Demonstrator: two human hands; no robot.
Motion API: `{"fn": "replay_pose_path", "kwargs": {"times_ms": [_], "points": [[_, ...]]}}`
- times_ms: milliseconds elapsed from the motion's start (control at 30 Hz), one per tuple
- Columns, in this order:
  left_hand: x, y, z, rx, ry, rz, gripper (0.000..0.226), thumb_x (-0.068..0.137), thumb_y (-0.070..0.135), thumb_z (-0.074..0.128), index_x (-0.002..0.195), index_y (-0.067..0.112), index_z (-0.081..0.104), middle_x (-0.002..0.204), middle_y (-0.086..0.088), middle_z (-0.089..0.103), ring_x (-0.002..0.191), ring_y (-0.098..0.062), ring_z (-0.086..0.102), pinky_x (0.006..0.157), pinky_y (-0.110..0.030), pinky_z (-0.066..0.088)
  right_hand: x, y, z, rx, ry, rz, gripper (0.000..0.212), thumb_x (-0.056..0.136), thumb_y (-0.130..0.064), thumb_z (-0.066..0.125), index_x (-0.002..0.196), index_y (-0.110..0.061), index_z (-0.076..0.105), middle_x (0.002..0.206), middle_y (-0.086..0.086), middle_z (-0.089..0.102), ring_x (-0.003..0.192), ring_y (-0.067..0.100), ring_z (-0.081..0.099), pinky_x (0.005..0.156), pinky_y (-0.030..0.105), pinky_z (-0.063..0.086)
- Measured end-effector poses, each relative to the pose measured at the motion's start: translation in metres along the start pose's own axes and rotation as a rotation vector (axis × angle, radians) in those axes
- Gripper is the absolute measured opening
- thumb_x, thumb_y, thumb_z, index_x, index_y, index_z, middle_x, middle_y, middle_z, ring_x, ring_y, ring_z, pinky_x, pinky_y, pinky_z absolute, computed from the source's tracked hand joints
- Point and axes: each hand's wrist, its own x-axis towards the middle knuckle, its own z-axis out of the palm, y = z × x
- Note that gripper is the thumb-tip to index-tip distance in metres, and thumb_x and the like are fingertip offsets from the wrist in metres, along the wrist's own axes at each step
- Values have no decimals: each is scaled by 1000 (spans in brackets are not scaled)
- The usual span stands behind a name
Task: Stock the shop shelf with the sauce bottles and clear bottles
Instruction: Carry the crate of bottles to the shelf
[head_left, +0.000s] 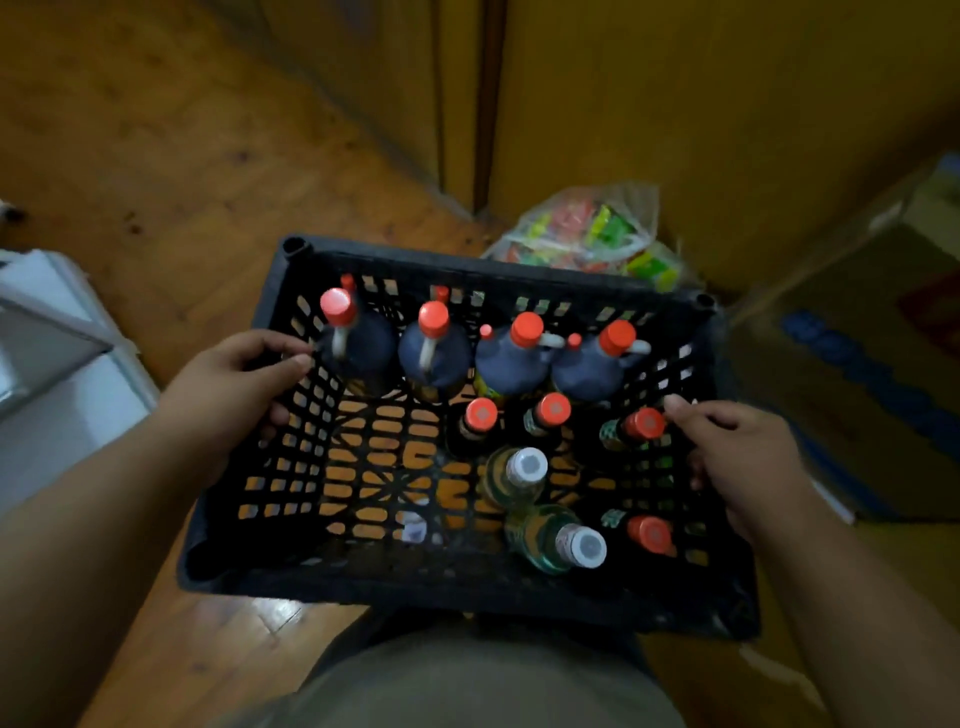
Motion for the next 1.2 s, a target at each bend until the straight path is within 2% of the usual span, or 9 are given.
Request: {"fn": "replay_pose_path", "kwargs": {"times_ms": [100, 233, 500, 600, 700, 800, 967, 1200], "points": [[-23, -15, -10, -65, 113, -66, 9, 92, 23, 63, 93, 28, 71, 80, -17, 58, 57, -24, 50, 52, -29, 42, 21, -15, 11, -16, -147, -48, 31, 83, -44, 75, 73, -14, 74, 50, 8, 49, 47, 22, 45, 49, 33, 41], [-69, -44, -15, -238, 325, -165, 12, 93, 19, 61, 92, 26, 71, 79, -15, 55, 53, -21, 46, 50, -26, 39, 51, -53, 36, -59, -362, -137, 32, 84, -40, 74, 79, -8, 73, 60, 15, 46, 52, 22, 39, 48, 32, 38], [-166, -96, -21, -439, 651, -297, 12, 93, 19, 62, 95, 26, 71, 86, -9, 64, 59, -23, 55, 52, -31, 45, 44, -118, 114, -271, -645, -409, 30, 85, -41, 73, 74, -13, 73, 62, 16, 52, 51, 24, 43, 47, 32, 39], [-200, -129, -32, -516, 751, -322, 12, 93, 16, 61, 95, 23, 71, 85, -8, 62, 55, -21, 53, 48, -28, 42, 13, -131, 149, -341, -735, -493, 33, 84, -44, 73, 74, -13, 73, 55, 14, 48, 48, 24, 43, 46, 30, 38], [-240, -165, -48, -600, 813, -339, 14, 94, 15, 60, 96, 24, 70, 84, -7, 61, 54, -18, 52, 45, -27, 41, -30, -137, 186, -374, -798, -527, 30, 84, -38, 75, 73, -10, 72, 55, 15, 46, 49, 25, 42, 45, 31, 38], [-282, -201, -69, -640, 871, -372, 14, 94, 17, 60, 98, 25, 70, 87, -8, 62, 57, -19, 54, 46, -27, 42, -79, -136, 223, -409, -871, -555, 27, 85, -33, 75, 72, -10, 73, 54, 13, 46, 50, 24, 42, 47, 32, 38], [-353, -259, -110, -695, 971, -429, 12, 95, 19, 59, 98, 23, 69, 85, -8, 59, 57, -20, 52, 46, -27, 38, -169, -130, 284, -503, -989, -584, 29, 83, -38, 76, 72, -12, 75, 53, 8, 50, 50, 25, 45, 48, 32, 41], [-433, -317, -160, -801, 1134, -558, 13, 96, 20, 58, 98, 24, 70, 88, -10, 58, 58, -21, 51, 48, -28, 38, -291, -131, 376, -618, -1202, -615, 30, 84, -37, 75, 73, -10, 76, 53, 12, 43, 48, 23, 40, 48, 32, 40]]}}
